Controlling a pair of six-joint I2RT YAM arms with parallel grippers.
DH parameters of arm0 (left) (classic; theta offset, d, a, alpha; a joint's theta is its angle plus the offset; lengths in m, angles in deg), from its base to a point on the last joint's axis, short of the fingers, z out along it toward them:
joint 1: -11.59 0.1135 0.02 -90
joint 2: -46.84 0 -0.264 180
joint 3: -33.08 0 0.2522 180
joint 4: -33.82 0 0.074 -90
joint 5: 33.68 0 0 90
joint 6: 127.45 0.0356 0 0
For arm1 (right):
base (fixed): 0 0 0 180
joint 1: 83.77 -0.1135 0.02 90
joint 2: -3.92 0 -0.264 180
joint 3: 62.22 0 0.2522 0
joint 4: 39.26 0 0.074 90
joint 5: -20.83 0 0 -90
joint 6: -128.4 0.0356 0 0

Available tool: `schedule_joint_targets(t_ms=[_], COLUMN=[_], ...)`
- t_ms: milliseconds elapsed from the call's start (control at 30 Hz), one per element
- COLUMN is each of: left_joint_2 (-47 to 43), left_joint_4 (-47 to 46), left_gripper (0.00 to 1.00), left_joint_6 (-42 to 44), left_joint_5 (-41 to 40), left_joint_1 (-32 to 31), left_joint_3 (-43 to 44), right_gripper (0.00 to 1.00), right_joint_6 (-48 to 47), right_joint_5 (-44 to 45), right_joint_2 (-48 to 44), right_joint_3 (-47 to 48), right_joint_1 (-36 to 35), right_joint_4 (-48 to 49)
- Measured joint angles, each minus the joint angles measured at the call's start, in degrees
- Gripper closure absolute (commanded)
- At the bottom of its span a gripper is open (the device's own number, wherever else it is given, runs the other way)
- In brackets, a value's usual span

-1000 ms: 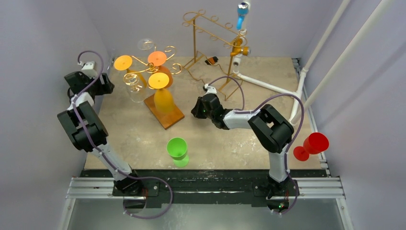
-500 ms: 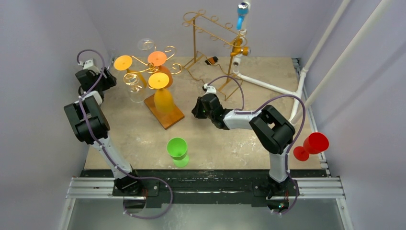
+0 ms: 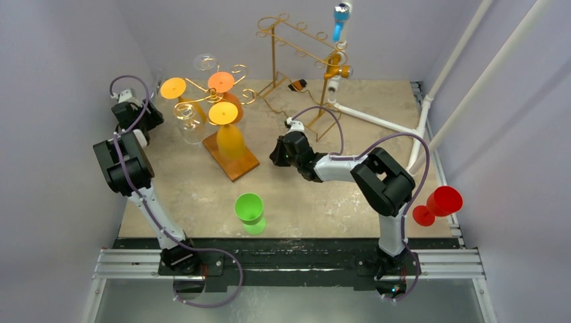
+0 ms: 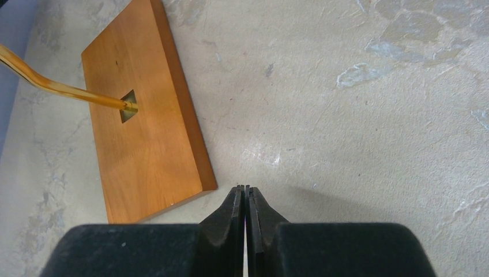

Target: Place the wine glass upside down on the wine glass rack

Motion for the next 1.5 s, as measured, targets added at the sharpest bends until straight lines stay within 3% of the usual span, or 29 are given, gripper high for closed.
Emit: schedule_joint_targets(t_ms=[333, 867, 1033, 1267, 1500], left_joint_2=[7.5, 12.48, 12.09, 5.4, 4.2], left_joint_4=[-0.57, -2.45, -2.58, -5.01, -5.99], left_gripper=[0.36, 0.38, 0.38, 0.37, 0.37], left_joint_6=[-1.92, -3.23, -3.17, -3.19, -3.17], left_joint_5=[-1.79, -3.21, -3.87, -7.1, -12.17], left_joint_1=[-1.55, -4.07, -4.26, -4.11, -4.04], left_joint_3=[7.98, 15.26, 13.55, 0.66, 0.61], right_gripper=[0.97, 0.99, 0.99, 1.0, 1.0], right_joint_6=[-0.02, -0.02, 0.0, 0.0, 0.02], right_joint_5=[0.0, -1.09, -1.49, -1.62, -2.08], right_joint_2=[-0.79, -1.73, -1.73, -1.73, -1.7], right_joint_3=[-0.02, -0.55, -0.55, -0.55, -0.55], right_joint_1=[0.0, 0.0, 0.0, 0.0, 0.0], right_joint_4=[-0.13, -0.42, -0.42, -0.39, -0.39])
